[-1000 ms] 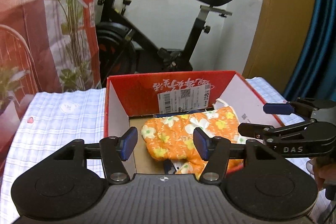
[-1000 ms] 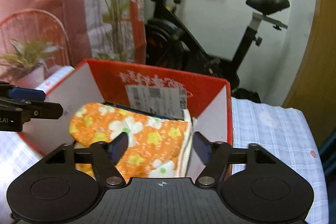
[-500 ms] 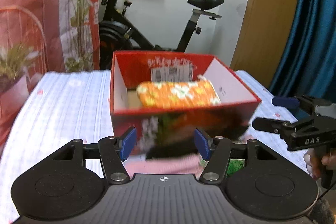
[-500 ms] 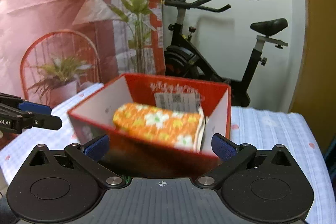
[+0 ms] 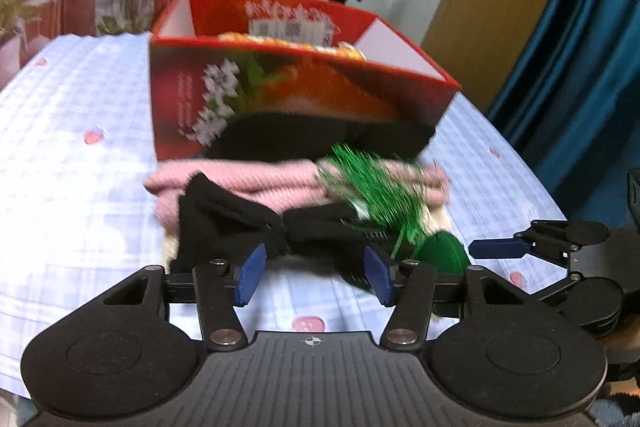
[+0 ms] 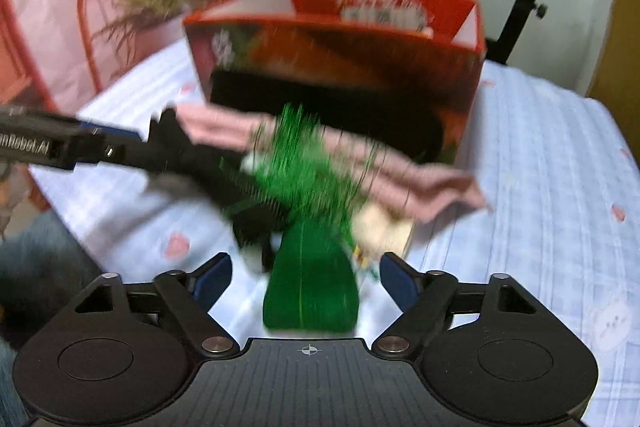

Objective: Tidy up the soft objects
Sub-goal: 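Lower the left tool onto the green tinsel plush and grasp it, then lift the green plush with the left tool and drop it into the red box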

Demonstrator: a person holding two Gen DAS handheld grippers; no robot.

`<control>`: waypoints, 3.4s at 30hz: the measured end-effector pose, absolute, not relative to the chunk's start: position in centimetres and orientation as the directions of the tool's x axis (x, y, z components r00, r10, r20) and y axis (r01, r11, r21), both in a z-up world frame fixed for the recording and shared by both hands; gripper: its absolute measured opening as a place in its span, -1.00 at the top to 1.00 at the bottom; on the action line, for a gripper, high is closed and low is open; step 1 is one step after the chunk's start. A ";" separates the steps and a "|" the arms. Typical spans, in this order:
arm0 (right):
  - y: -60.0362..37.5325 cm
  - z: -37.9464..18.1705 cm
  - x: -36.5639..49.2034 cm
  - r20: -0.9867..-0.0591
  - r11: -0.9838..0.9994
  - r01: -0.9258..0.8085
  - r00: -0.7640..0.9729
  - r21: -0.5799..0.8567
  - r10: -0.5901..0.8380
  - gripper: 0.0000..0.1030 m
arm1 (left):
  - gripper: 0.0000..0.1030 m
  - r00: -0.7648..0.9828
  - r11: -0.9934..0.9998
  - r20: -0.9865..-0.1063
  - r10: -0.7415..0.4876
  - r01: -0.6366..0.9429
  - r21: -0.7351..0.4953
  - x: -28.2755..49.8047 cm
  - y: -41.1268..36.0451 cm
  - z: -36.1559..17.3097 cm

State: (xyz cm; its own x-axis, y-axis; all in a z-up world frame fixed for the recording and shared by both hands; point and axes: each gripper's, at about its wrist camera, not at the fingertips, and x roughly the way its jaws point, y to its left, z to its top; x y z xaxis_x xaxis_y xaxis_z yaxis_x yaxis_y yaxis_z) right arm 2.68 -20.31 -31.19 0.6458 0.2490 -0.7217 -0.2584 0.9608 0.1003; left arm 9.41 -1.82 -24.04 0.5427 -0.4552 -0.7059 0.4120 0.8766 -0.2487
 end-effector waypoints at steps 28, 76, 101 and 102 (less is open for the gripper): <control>-19.0 -34.7 7.1 -0.655 0.942 -0.279 0.680 0.186 0.331 0.02 | 0.15 0.524 0.909 -0.748 -0.408 0.312 -0.278 14.9 -3.4 -27.2; -20.7 -27.1 3.1 -0.350 0.948 -0.298 0.881 0.115 0.319 0.10 | 0.20 0.529 0.697 -0.457 -0.715 0.485 -0.528 12.2 -5.1 -19.1; -14.7 -14.4 16.6 -0.220 0.910 -0.406 0.899 -0.088 0.379 0.09 | 0.20 0.667 0.767 -0.385 -0.638 0.505 -0.396 21.5 -0.7 -10.8; -14.5 -14.6 17.2 -0.222 0.909 -0.407 0.898 -0.086 0.381 0.10 | 0.20 0.671 0.770 -0.383 -0.634 0.501 -0.396 21.7 -0.3 -10.7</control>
State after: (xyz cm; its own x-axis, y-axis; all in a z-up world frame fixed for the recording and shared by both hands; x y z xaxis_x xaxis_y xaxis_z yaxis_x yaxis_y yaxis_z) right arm 17.23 -14.45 -14.55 0.8976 0.3807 -0.2222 -0.4070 0.9094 -0.0860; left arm 21.65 -0.26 -10.70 0.6714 -0.6342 -0.3833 0.5009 0.7696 -0.3960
